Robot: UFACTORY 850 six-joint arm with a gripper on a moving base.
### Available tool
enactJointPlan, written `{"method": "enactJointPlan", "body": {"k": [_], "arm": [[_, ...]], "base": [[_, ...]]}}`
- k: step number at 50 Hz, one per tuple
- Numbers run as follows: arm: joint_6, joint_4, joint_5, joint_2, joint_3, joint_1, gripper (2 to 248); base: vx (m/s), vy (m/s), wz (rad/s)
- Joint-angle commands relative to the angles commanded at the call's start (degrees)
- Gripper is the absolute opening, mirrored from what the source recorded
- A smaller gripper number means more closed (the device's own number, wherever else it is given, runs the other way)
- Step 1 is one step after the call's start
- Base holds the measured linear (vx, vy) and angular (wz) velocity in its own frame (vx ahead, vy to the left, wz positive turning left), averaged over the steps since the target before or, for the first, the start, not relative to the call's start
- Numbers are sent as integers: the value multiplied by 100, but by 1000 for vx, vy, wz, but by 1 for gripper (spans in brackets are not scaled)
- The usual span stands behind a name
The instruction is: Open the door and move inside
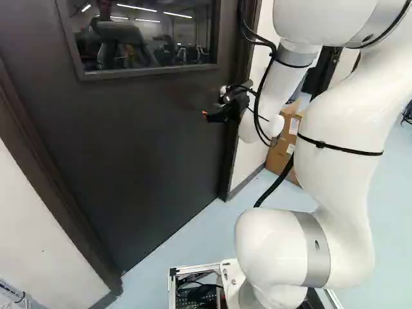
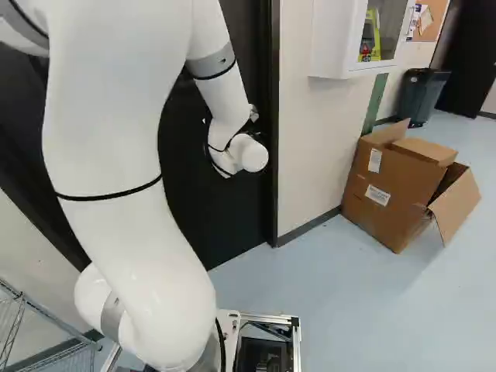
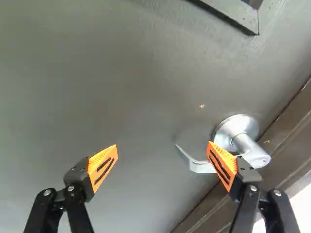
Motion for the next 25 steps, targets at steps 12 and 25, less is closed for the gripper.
{"method": "enactJointPlan", "body": {"k": [12, 25], "arm": [[0, 0, 0, 109, 323, -44, 247], [0, 0, 0, 291, 752, -110, 247]], "base": [[0, 0, 0], [0, 0, 0]]}}
